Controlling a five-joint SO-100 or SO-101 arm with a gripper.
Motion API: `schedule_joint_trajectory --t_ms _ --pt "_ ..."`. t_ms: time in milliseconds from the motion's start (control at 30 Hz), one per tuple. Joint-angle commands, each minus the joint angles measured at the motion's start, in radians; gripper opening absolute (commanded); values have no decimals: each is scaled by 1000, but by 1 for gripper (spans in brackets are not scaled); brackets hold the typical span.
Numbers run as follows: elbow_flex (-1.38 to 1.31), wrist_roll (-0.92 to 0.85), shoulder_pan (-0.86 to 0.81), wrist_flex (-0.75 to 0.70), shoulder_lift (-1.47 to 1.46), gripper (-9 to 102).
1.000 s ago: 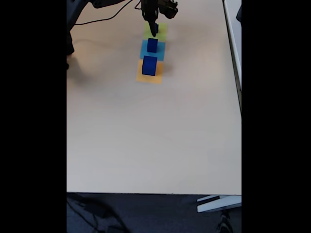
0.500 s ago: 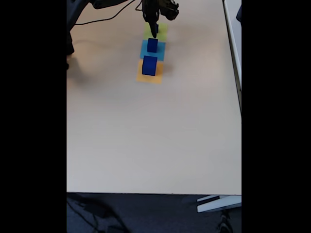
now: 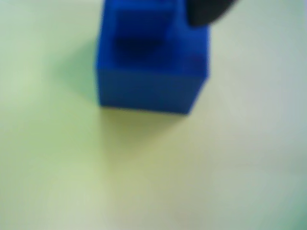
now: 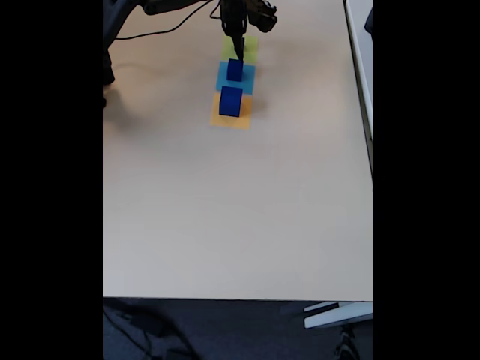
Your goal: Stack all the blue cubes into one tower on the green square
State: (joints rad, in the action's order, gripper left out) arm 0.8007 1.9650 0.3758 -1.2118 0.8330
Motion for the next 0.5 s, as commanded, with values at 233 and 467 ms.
schedule_joint_trajectory --t_ms 233,467 --pt "-64 5 -9 -8 21 30" --pt "-64 5 -8 -8 21 24"
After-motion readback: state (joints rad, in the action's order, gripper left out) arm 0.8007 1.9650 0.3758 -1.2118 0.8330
